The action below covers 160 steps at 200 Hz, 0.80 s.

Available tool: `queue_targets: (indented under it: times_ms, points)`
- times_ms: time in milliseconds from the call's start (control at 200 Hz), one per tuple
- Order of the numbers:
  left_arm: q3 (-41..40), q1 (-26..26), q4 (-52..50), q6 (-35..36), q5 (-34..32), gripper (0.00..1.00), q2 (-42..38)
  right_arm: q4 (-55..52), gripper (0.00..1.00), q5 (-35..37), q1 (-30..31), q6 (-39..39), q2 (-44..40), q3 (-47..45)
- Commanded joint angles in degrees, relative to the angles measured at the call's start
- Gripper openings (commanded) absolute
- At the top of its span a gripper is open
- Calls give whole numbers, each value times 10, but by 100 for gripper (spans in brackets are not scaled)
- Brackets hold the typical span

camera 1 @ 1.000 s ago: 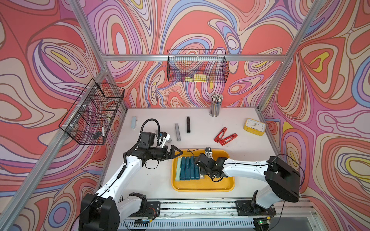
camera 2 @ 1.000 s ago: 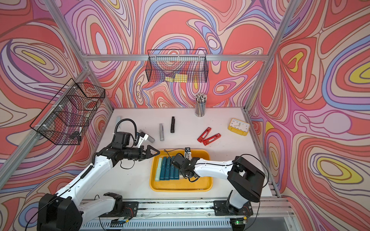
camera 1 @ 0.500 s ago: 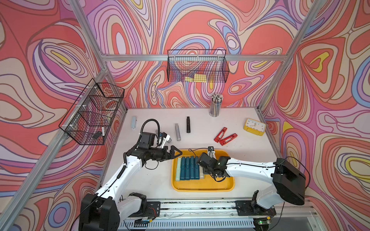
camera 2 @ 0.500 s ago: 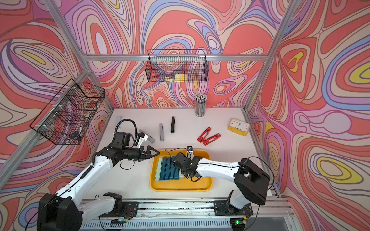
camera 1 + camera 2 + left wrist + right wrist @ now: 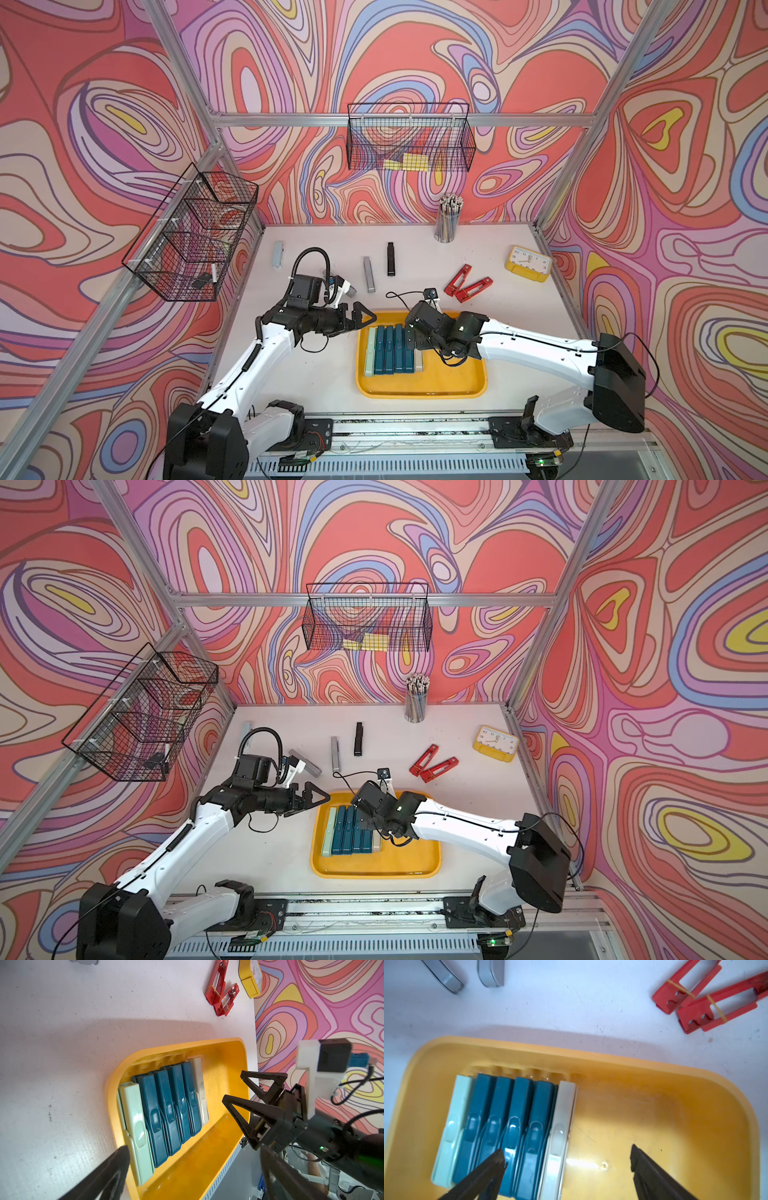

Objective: Put the pruning pliers into the storage box
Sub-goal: Place the pruning pliers in the storage box.

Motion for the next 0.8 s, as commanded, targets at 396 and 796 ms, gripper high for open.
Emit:
queue_targets:
  times_ms: [396, 796]
  points:
    - [121, 5, -13, 54, -29, 99, 81, 56, 98, -93, -93, -151, 46, 97]
    - [218, 6, -6, 86, -4, 99, 175, 50, 98, -125, -133, -190, 124, 192]
